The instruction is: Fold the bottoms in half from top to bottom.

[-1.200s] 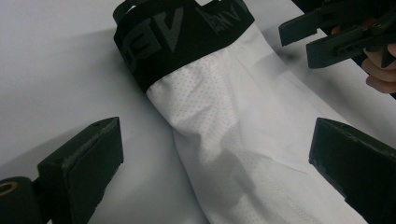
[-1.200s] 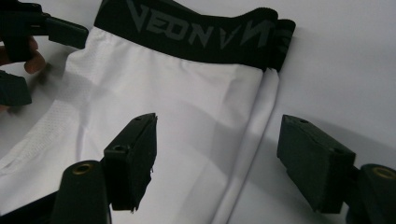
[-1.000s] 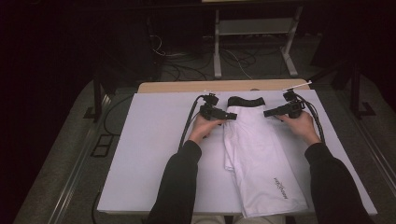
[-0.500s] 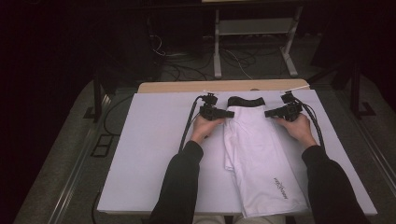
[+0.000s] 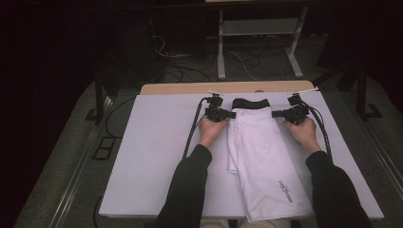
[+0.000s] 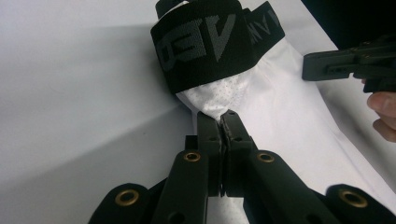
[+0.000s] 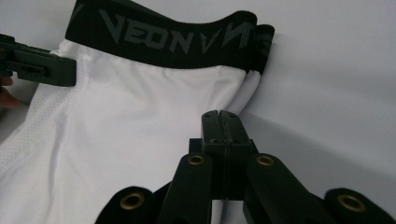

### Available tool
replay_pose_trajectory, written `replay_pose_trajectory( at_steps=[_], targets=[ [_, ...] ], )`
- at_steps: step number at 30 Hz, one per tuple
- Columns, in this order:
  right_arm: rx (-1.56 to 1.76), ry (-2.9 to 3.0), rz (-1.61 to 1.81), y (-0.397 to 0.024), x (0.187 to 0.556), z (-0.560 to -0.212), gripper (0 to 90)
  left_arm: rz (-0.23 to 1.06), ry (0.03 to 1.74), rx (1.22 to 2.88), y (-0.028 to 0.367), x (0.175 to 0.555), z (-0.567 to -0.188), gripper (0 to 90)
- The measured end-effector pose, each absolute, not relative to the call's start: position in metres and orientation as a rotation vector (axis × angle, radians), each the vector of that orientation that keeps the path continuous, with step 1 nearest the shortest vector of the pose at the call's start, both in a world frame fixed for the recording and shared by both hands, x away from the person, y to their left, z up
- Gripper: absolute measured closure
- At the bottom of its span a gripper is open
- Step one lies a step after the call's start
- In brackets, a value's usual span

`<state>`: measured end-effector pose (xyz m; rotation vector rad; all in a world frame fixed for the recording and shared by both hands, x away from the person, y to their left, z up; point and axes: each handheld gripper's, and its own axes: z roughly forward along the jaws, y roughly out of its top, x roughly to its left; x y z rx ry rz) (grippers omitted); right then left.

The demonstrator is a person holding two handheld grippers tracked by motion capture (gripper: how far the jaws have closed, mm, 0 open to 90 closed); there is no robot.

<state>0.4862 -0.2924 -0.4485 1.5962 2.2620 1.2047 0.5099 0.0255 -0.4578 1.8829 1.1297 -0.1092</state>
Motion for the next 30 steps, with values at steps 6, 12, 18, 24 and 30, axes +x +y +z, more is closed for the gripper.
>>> replay_pose_trajectory(
  at_steps=[6,12,18,24,30],
  targets=[
    [1.586,2.265,1.239,-0.295,0.483,-0.443,89.0,-0.089,1.104,1.872,0.026,0.504,-0.449,87.2],
    [1.583,2.256,1.291,-0.301,0.478,-0.438,89.0,-0.078,1.081,1.868,0.027,0.498,-0.444,87.2],
    [1.570,2.261,1.317,-0.302,0.475,-0.434,89.0,-0.077,1.065,1.869,0.027,0.493,-0.438,87.2],
    [1.554,2.254,1.348,-0.304,0.469,-0.428,89.1,-0.066,1.051,1.871,0.029,0.488,-0.426,87.2],
    [1.534,2.246,1.373,-0.303,0.464,-0.421,89.0,-0.058,1.036,1.888,0.030,0.480,-0.415,87.2]
  ],
)
